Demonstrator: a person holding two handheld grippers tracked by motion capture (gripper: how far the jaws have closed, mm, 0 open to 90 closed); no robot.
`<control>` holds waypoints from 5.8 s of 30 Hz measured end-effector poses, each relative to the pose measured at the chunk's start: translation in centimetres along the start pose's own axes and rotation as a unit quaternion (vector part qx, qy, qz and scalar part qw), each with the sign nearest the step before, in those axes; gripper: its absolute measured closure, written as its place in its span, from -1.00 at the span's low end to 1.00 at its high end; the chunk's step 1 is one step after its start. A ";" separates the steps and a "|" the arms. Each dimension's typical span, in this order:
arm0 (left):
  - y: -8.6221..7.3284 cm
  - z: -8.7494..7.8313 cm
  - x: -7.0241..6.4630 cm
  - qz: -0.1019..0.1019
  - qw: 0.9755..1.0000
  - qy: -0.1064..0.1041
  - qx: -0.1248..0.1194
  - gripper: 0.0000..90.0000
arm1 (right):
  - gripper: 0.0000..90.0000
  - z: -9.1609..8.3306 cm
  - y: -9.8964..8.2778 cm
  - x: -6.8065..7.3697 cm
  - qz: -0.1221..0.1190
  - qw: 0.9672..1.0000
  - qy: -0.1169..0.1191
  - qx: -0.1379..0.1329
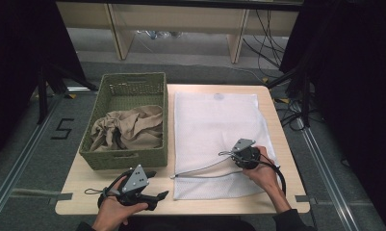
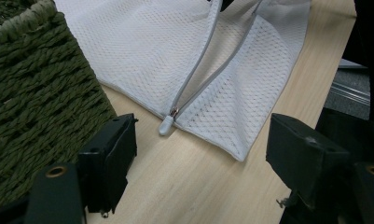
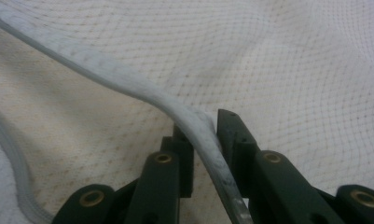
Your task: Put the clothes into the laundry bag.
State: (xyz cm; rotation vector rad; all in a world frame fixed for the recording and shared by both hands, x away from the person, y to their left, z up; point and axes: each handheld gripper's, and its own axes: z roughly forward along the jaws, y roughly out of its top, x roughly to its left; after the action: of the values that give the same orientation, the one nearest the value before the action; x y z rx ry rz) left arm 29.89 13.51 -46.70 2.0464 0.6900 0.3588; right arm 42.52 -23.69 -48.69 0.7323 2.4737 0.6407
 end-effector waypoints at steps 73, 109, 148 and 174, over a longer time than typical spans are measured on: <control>5.9 4.8 21.2 -0.038 0.950 0.066 0.304 -0.72 | 0.95 -3.2 4.1 -1.9 -0.002 1.000 0.013 -0.022; 4.8 3.3 24.9 -0.156 0.941 0.168 0.249 -0.70 | 0.92 -2.4 4.0 -1.3 -0.011 1.000 0.017 -0.014; 7.1 3.3 23.2 -0.172 0.970 0.127 0.112 0.40 | 0.93 -2.5 4.1 -1.5 -0.017 0.999 0.025 -0.019; 13.6 -8.1 18.7 -0.178 0.981 0.037 -0.070 0.42 | 0.99 -4.0 4.9 -3.1 0.006 0.998 0.017 -0.057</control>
State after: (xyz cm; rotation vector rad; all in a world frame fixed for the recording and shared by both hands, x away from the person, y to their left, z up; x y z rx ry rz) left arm 45.30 24.47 -31.09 1.7418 1.0288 0.2668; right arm 44.42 -23.03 -41.94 0.6976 2.4420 0.7973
